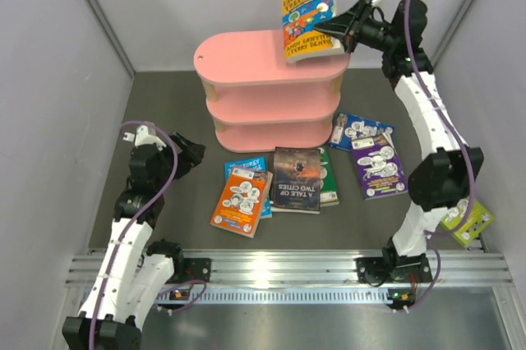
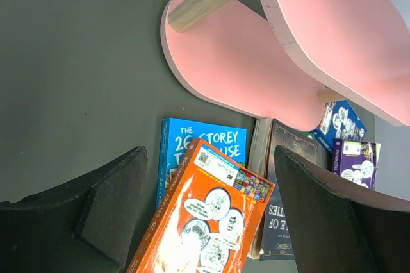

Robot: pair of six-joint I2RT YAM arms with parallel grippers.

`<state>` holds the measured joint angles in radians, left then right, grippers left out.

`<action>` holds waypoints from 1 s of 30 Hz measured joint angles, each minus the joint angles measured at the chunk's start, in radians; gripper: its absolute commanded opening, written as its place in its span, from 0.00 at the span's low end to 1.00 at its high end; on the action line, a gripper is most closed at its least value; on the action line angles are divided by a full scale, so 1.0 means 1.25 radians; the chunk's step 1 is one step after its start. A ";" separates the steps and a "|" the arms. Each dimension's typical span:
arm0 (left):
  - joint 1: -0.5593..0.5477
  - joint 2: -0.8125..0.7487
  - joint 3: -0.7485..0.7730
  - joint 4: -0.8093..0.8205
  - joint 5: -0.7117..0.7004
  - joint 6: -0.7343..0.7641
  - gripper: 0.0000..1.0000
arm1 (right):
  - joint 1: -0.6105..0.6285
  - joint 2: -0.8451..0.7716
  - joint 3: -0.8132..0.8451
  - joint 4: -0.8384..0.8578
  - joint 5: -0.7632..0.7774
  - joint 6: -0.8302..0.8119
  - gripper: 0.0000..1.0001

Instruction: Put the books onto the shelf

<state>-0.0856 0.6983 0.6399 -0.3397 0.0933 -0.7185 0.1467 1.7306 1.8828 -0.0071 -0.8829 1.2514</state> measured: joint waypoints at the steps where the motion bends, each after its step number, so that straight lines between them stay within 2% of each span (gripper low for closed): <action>1: 0.000 0.000 0.000 0.000 0.000 0.001 0.85 | -0.002 0.033 0.001 0.016 -0.016 0.029 0.00; 5: 0.000 0.009 -0.001 0.003 0.000 0.002 0.85 | -0.004 0.112 0.013 0.023 -0.060 0.092 0.00; 9: 0.000 0.035 -0.012 0.018 0.000 0.002 0.85 | -0.004 0.121 0.026 0.025 -0.091 0.103 0.05; 13: 0.000 0.052 -0.018 0.021 0.000 0.002 0.85 | -0.004 0.099 0.023 0.002 -0.096 0.066 0.18; 15: 0.000 0.056 -0.020 0.024 0.000 0.002 0.85 | -0.005 0.085 0.022 -0.029 -0.093 0.036 0.21; 17: 0.000 0.058 -0.022 0.028 0.000 0.002 0.85 | -0.005 0.064 0.013 -0.071 -0.087 -0.003 0.38; 18: 0.000 0.058 -0.023 0.030 0.000 0.002 0.85 | -0.005 0.054 0.006 -0.088 -0.084 -0.019 0.38; 27: 0.000 0.058 -0.028 0.044 -0.001 0.002 0.84 | -0.012 -0.005 -0.005 -0.263 -0.005 -0.172 0.75; 28: 0.000 0.058 -0.028 0.044 -0.002 0.003 0.85 | -0.012 -0.007 0.015 -0.298 0.014 -0.197 0.95; 29: 0.000 0.057 -0.028 0.044 -0.003 0.003 0.85 | -0.012 -0.007 0.034 -0.331 0.027 -0.208 1.00; 30: 0.000 0.057 -0.028 0.044 -0.003 0.005 0.84 | -0.013 -0.007 0.053 -0.343 0.035 -0.235 1.00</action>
<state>-0.0856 0.7700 0.6044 -0.2848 0.0891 -0.7124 0.1299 1.7218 1.9488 -0.4355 -0.8391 0.9581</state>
